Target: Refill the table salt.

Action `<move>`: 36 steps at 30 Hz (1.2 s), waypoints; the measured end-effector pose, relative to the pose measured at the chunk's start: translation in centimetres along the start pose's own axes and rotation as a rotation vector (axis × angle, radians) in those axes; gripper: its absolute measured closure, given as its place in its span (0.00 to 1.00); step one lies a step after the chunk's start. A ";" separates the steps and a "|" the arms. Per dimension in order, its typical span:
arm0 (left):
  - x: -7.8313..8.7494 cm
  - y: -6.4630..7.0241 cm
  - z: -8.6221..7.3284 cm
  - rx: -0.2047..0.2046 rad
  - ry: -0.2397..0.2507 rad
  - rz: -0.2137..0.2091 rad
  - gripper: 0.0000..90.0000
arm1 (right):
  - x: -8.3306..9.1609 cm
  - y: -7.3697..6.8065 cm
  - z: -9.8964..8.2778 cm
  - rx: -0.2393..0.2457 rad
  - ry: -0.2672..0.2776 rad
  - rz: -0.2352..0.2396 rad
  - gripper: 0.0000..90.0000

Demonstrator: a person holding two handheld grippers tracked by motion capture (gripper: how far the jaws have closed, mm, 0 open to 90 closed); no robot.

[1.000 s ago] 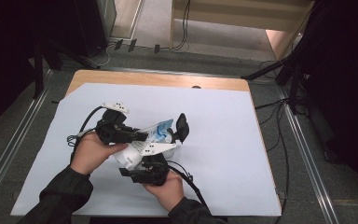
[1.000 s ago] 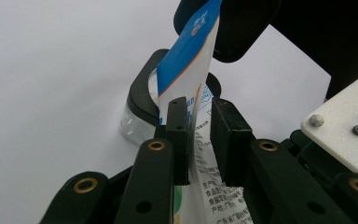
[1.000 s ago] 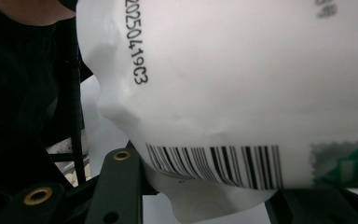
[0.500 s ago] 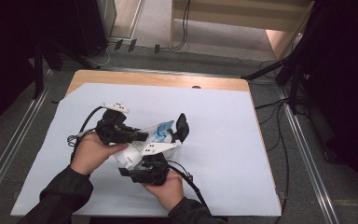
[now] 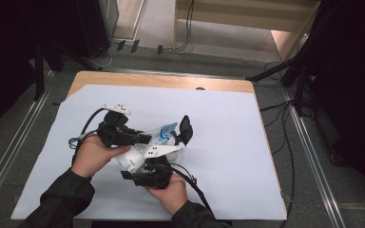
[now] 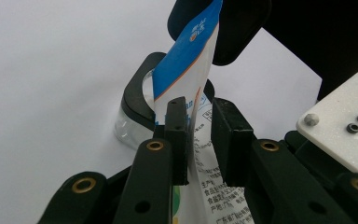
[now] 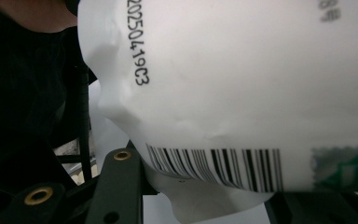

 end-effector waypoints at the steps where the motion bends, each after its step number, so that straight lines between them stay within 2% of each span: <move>1: 0.0 0.0 0.0 -0.002 -0.001 0.002 0.86 | 0.0 0.0 0.0 0.001 -0.001 -0.001 0.68; 10: 0.0 -0.1 0.0 -0.005 0.001 0.010 0.86 | 0.0 0.0 0.0 -0.003 -0.002 -0.001 0.68; 15: 0.0 -0.2 0.0 -0.012 -0.001 0.029 0.86 | 0.0 0.0 0.0 -0.001 -0.003 -0.003 0.68; 30: 0.0 -0.2 0.1 -0.012 0.006 0.029 0.86 | 0.1 0.1 0.1 0.004 -0.005 -0.010 0.68; 36: 0.1 -0.3 0.2 -0.016 0.015 0.045 0.88 | 0.2 0.0 0.2 0.007 -0.001 -0.012 0.68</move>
Point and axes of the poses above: each handheld gripper's, and its own axes: x roughly backward along the jaws, z roughly out of its top, y roughly to its right, the point moved 8 cm from there along -x, roughly forward along the jaws, and after that the axes turned 10 degrees about y, right-handed, at the moved point
